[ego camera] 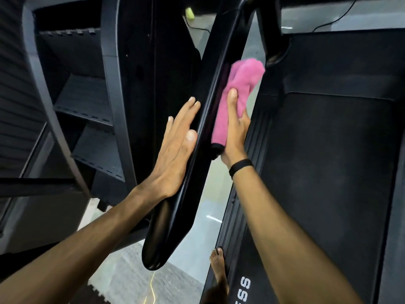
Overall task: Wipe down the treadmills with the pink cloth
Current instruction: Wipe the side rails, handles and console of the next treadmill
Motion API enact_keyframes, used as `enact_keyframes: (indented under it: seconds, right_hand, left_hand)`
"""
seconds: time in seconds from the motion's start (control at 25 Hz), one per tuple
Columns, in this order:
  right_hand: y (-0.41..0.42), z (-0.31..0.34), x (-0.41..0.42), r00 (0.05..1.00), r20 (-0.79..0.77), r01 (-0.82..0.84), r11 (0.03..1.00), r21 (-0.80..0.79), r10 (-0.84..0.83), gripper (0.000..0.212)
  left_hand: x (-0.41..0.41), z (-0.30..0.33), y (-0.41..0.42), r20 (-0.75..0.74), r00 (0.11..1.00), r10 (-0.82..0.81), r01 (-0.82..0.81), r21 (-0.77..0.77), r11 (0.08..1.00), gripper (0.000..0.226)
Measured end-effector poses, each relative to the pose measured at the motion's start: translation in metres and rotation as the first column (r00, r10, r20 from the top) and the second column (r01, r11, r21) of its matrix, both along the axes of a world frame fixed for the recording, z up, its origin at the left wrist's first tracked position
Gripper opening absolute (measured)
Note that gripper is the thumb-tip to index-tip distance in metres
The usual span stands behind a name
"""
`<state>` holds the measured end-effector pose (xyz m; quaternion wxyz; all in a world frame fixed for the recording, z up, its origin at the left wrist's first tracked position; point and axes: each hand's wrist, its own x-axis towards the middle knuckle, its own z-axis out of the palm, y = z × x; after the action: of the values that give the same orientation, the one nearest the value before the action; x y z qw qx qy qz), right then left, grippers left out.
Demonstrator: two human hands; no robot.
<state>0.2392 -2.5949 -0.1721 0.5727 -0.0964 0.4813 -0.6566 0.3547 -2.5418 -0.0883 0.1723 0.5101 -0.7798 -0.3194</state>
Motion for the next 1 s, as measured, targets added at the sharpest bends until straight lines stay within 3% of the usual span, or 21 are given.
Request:
enact_keyframes:
  seconds: [0.08, 0.16, 0.24, 0.36, 0.48, 0.64, 0.8, 0.92, 1.0]
  right_hand:
    - [0.027, -0.003, 0.012, 0.999, -0.011, -0.033, 0.999, 0.015, 0.033, 0.064]
    - [0.065, 0.006, 0.032, 0.998, -0.058, -0.02, 0.996, -0.085, 0.015, 0.062]
    - [0.084, 0.018, 0.043, 0.986, -0.167, -0.009, 0.978, -0.208, -0.027, 0.064]
    - [0.024, 0.021, 0.025, 0.944, -0.328, -0.043, 0.972, -0.229, -0.036, 0.079]
    - [-0.06, 0.008, -0.016, 0.939, -0.336, 0.029, 0.991, -0.128, -0.07, 0.092]
    - [-0.023, -0.014, -0.011, 0.997, -0.056, -0.063, 0.982, -0.177, 0.054, 0.066]
    - [0.031, 0.007, 0.01, 0.988, -0.156, -0.053, 0.938, -0.342, -0.001, 0.07]
    - [-0.037, 0.003, -0.009, 0.961, -0.276, -0.054, 0.973, -0.225, -0.01, 0.083]
    - [-0.076, -0.007, -0.025, 0.973, -0.219, 0.022, 0.978, -0.207, -0.068, 0.085]
  left_hand:
    - [0.001, 0.0, 0.001, 0.009, 1.0, 0.016, -0.016, -0.032, 0.999, 0.076]
    - [0.003, 0.007, -0.006, 0.006, 0.999, 0.038, -0.038, -0.068, 0.997, 0.076]
    - [-0.007, 0.018, -0.025, -0.005, 0.992, 0.124, -0.124, -0.099, 0.987, 0.058]
    - [-0.036, 0.02, -0.056, -0.112, 0.946, 0.304, -0.321, -0.209, 0.924, 0.036]
    - [-0.059, 0.009, -0.068, -0.071, 0.971, 0.227, -0.238, -0.279, 0.93, 0.058]
    - [-0.059, 0.006, -0.073, 0.046, 0.992, 0.115, -0.108, -0.135, 0.985, 0.068]
    - [-0.065, 0.01, -0.073, 0.033, 0.998, 0.057, -0.053, -0.111, 0.992, 0.063]
    - [-0.061, 0.007, -0.078, 0.037, 0.999, 0.019, -0.015, -0.107, 0.994, 0.077]
    - [-0.061, 0.005, -0.077, 0.06, 0.997, 0.04, -0.033, -0.115, 0.993, 0.082]
